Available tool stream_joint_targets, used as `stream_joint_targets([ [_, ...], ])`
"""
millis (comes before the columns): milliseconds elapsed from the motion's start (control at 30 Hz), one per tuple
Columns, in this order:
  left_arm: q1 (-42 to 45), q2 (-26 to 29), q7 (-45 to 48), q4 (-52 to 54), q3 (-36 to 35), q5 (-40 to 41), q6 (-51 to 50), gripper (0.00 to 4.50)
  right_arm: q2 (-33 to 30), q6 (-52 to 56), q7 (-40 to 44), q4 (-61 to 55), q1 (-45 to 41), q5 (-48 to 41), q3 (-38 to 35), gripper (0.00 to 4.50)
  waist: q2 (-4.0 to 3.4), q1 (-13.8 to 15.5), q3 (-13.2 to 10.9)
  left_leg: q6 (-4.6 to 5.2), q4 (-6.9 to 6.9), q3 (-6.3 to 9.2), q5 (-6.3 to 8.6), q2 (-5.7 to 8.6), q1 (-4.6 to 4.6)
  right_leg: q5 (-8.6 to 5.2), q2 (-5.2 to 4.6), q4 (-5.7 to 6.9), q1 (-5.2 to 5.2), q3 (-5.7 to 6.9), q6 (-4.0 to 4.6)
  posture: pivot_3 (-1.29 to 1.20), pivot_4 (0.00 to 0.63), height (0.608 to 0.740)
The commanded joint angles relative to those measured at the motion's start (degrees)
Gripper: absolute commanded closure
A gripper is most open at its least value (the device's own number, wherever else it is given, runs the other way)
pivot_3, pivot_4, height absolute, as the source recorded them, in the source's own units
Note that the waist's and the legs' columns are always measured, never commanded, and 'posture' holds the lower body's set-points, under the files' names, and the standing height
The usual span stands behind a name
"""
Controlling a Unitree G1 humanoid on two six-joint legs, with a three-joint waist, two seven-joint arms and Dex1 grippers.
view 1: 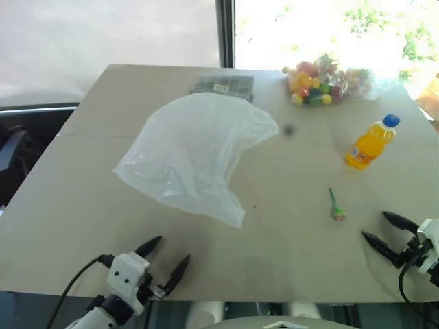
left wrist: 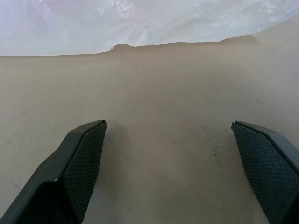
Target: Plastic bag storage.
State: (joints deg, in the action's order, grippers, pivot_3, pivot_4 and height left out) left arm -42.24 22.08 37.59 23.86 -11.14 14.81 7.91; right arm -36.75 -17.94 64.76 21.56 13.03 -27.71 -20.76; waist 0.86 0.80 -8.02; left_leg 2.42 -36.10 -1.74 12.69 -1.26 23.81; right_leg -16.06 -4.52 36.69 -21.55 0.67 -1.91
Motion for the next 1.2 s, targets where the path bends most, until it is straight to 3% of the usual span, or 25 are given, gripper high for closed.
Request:
stream_joint_targets([
  [33, 0.36, -0.32, 0.02, 0.36, 0.35, 0.45, 1.54, 0.04, -0.5, -0.51, 0.28, 0.62, 0.24, 0.58, -0.92, 0.0, 0.0, 0.01, -0.01, 0.0, 0.0, 0.0, 0.0, 0.0, 0.0, 0.0, 0.0, 0.0, 0.0, 0.0, 0.0, 0.0, 0.15, 0.74],
  [667, -1.78, -2.14, -1.29, 3.76, 3.08, 1.41, 1.91, 0.04, -1.15, 0.5, 1.86, 1.31, -3.07, 1.62, 0.12, 0.0, 0.11, -0.03, -0.11, 0.01, -0.17, -0.05, 0.0, -0.02, -0.01, 0.01, 0.07, 0.1, 0.01, -0.04, -0.01, 0.0, 0.15, 0.74],
  [800, -2.58, -2.75, -1.93, 6.31, 3.45, 4.67, -1.23, 0.04, -1.1, 0.69, 3.45, 0.46, -3.47, 0.92, 0.19, 0.0, 0.1, -0.07, -0.11, 0.01, -0.18, -0.06, 0.0, -0.02, -0.02, 0.01, 0.08, 0.11, 0.01, -0.05, -0.01, 0.0, 0.15, 0.74],
  [900, -4.09, -2.96, -1.54, 10.29, 4.41, 7.88, -2.7, 0.04, -1.39, 5.9, 7.03, -4.54, -2.31, -4.02, -0.2, 0.0, 0.02, -0.05, -0.19, 0.01, -0.19, -0.06, -0.01, -0.03, -0.01, 0.01, 0.12, 0.12, 0.01, -0.06, -0.01, 0.0, 0.15, 0.74],
  [1000, -3.47, -1.7, 1.28, 14.87, 4.97, 16.08, -4.55, 0.04, -2.41, 13.4, 8.79, -11.57, -0.61, -8.1, -0.22, 0.0, -0.17, 0.03, -0.37, 0.01, -0.19, -0.06, -0.01, -0.04, 0.01, 0.01, 0.12, 0.12, 0.0, -0.07, -0.02, 0.0, 0.15, 0.74],
  [1200, 1.77, 0.3, -0.08, 19.28, 7.79, 19.01, -10.35, 0.04, -5.61, 24.8, 11.63, -27.59, 3.76, -13.76, 1.01, 0.0, -0.41, 0.04, -0.41, 0.01, -0.25, -0.04, -0.01, -0.05, 0.01, 0.01, 0.23, 0.16, 0.03, -0.06, -0.03, 0.0, 0.15, 0.74],
])
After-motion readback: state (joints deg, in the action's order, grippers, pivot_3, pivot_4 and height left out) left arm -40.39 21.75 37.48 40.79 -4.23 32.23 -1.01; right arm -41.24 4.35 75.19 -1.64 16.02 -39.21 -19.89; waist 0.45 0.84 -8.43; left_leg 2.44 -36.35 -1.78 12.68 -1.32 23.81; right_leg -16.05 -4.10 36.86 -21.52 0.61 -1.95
